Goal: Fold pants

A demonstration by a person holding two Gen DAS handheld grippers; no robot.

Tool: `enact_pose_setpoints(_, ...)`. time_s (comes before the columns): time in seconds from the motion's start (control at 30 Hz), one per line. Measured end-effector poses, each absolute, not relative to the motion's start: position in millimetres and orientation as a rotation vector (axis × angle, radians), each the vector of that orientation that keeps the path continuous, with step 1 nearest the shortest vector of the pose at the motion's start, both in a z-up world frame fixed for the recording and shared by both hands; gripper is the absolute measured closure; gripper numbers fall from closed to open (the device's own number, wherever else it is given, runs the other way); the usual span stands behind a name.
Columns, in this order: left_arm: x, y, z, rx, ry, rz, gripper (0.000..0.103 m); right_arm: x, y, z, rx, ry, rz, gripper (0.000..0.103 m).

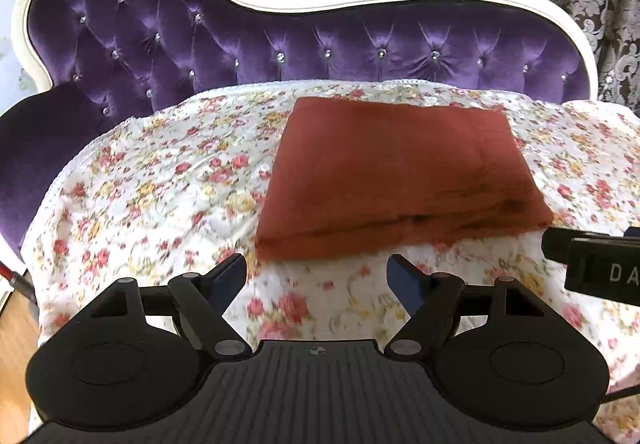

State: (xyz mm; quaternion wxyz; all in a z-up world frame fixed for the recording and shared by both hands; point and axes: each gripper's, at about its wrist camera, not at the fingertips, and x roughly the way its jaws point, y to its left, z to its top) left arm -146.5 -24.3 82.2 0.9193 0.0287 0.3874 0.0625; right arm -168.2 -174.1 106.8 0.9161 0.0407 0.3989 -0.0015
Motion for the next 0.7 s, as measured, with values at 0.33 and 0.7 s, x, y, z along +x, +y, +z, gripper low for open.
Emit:
enact_pose_setpoints(0.33,-167.1,-33.2,80.0,0.072,0.811,0.129,0.027,-188.4,-171.4,99.2,0.042,0.837,-0.015,0.016)
enact_pose_setpoints(0.7,-172.3,-36.1,74.8,0.081,0.827,0.13,0.027,-198.0,-167.2,92.8,0.014,0.861,-0.014,0.016)
